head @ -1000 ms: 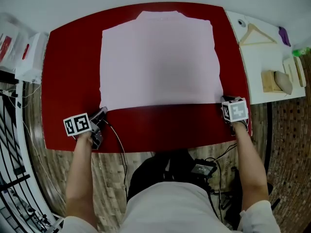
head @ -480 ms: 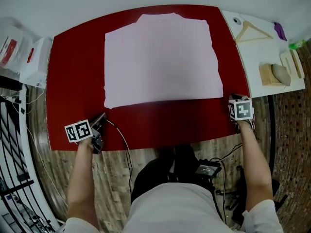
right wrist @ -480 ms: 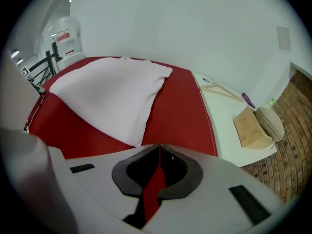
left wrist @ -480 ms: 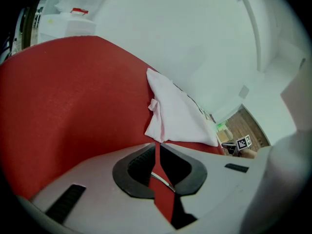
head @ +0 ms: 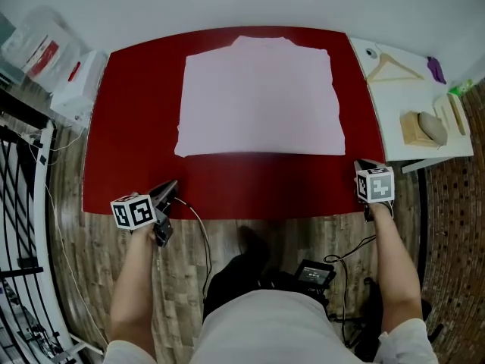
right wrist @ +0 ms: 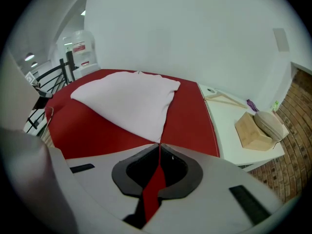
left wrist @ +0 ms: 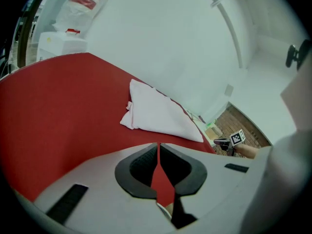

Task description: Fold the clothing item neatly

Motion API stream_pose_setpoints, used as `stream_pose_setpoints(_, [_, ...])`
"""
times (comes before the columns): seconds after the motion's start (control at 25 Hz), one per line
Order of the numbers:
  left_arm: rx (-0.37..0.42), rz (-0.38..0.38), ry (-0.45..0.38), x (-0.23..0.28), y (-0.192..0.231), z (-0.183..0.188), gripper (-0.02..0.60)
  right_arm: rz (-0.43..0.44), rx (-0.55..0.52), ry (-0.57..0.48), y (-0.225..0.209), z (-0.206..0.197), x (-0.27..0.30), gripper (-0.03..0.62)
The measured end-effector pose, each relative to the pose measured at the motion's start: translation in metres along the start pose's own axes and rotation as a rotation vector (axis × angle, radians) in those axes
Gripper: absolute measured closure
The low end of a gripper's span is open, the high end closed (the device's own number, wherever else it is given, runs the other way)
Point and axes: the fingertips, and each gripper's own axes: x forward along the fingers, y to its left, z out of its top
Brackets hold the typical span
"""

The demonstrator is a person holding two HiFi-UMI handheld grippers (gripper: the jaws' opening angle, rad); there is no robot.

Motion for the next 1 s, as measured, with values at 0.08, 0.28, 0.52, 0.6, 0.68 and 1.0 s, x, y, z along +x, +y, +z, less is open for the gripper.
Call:
stream_pose_setpoints(0.08, [0.01,-0.007,-0.023,-0.007,-0.016,-0.009,0.574,0.026,-0.012,-0.012,0.009,-0.006,-0.008,0.579])
stream_pose_setpoints(0.28, [0.021,-0.039,-0.048,-0.025,-0.055,-0.045,0.573,0.084,-0.036,-0.059,0.036,-0.024,-0.041,0.579])
stream_pose_setpoints(0.52, [0.045,-0.086,-0.084,-0.047,-0.108,-0.078,0.574,0.166,-0.028,-0.145,0.065,-0.042,-0.093,0.579])
stream_pose_setpoints(0.6, [0.061,-0.104,-0.109,-0.058,-0.126,-0.083,0.572,0.2,-0.027,-0.173,0.076,-0.045,-0.111,0.579])
stream_pose_setpoints(0.68, [0.076,-0.122,-0.139,-0.068,-0.145,-0.087,0.573,0.231,-0.038,-0.198,0.087,-0.048,-0.128,0.579])
stream_pose_setpoints(1.0, [0.096,-0.175,-0.235,-0.12,-0.208,-0.122,0.572,0.315,-0.047,-0.292,0.119,-0.054,-0.191,0.579])
